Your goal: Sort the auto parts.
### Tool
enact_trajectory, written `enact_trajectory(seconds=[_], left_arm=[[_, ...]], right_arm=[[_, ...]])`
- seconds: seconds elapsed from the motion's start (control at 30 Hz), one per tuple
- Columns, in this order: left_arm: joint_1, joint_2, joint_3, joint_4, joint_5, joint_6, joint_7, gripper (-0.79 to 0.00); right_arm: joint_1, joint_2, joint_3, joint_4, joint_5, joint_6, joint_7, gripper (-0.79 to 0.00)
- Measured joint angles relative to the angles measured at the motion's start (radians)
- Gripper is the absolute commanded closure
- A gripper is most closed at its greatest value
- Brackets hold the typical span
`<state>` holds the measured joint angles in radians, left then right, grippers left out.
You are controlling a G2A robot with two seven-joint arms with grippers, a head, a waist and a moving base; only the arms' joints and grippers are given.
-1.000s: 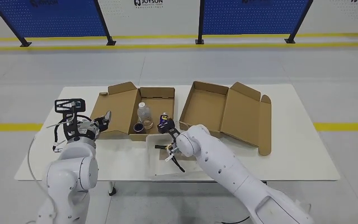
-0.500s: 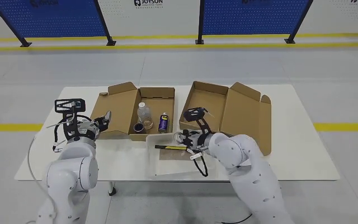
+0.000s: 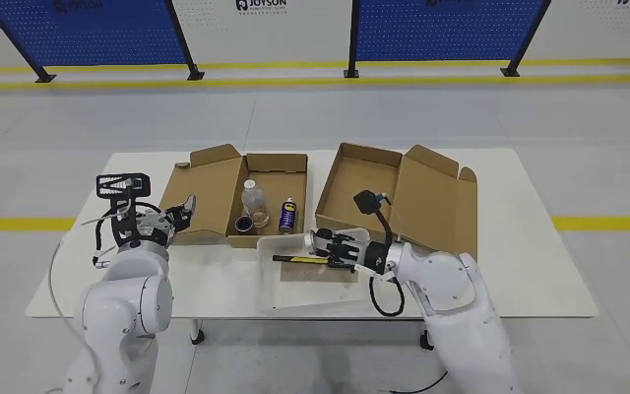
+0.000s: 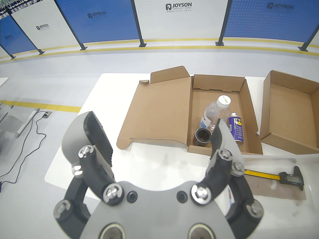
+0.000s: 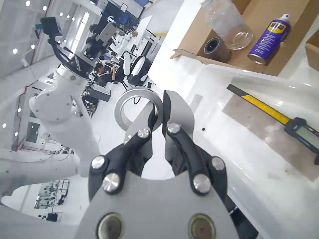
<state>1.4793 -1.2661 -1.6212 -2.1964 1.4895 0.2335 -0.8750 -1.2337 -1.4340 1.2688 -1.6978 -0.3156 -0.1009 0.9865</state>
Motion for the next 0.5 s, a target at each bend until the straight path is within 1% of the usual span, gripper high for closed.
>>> enact_trajectory(seconds=[0.13, 0.3, 0.5], left_arm=[[0.000, 0.000, 0.000, 0.000, 0.000, 0.000, 0.000, -0.785], [0.000, 0.000, 0.000, 0.000, 0.000, 0.000, 0.000, -0.785], [0.000, 0.000, 0.000, 0.000, 0.000, 0.000, 0.000, -0.785]], right_arm=[[0.007, 0.006, -0.006, -0.001, -0.020, 0.010, -0.018, 0.000], [0.024, 0.015, -0.006, -0.010, -0.115, 0.063, -0.068, 0.000], [0.070, 0.028, 0.005, -0.022, -0.333, 0.162, -0.134, 0.000]])
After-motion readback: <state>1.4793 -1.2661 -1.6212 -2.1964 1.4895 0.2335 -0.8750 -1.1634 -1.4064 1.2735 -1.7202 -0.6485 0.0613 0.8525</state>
